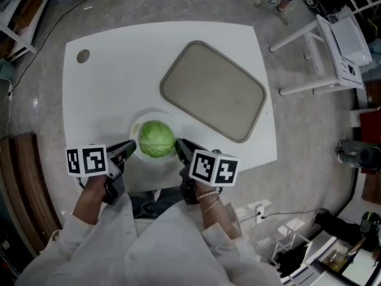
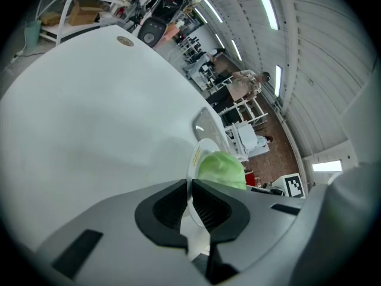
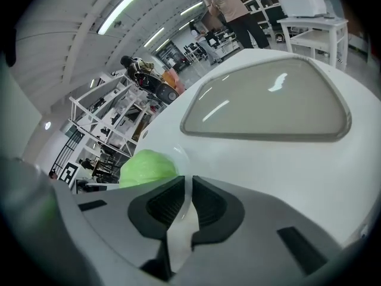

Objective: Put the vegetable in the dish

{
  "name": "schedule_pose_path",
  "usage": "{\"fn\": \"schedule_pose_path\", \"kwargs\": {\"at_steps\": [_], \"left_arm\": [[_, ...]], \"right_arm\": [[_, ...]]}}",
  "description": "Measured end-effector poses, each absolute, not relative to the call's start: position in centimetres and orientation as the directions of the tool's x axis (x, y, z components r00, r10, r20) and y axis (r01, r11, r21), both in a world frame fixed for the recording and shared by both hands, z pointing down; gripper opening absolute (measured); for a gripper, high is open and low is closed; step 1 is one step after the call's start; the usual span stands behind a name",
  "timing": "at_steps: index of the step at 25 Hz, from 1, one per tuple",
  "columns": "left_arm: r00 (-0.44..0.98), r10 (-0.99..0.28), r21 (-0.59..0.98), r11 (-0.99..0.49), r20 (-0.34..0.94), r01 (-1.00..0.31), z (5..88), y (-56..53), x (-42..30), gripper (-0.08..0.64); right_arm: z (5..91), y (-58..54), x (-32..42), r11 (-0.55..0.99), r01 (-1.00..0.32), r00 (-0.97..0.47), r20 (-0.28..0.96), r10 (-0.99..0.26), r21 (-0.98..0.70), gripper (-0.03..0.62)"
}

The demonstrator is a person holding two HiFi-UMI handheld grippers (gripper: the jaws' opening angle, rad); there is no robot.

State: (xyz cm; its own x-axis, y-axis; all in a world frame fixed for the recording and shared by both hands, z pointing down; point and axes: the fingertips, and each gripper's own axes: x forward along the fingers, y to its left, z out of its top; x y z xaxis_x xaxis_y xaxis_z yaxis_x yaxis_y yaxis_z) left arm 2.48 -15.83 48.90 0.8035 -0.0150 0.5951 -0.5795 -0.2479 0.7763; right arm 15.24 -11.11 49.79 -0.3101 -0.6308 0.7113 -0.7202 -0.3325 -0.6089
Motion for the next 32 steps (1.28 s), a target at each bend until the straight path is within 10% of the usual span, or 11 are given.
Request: {"fn": "schedule_pose_path", "kwargs": {"at_steps": [32], "left_arm": [[0.808, -0.03, 0.777, -0.258, 0.588, -0.575, 48.6, -20.9, 27.3, 0.034]], "right_arm": [[49.3, -16.0, 40.0, -0.332, -0.72, -0.296, 0.702, -0.647, -0.609, 0.048]]}}
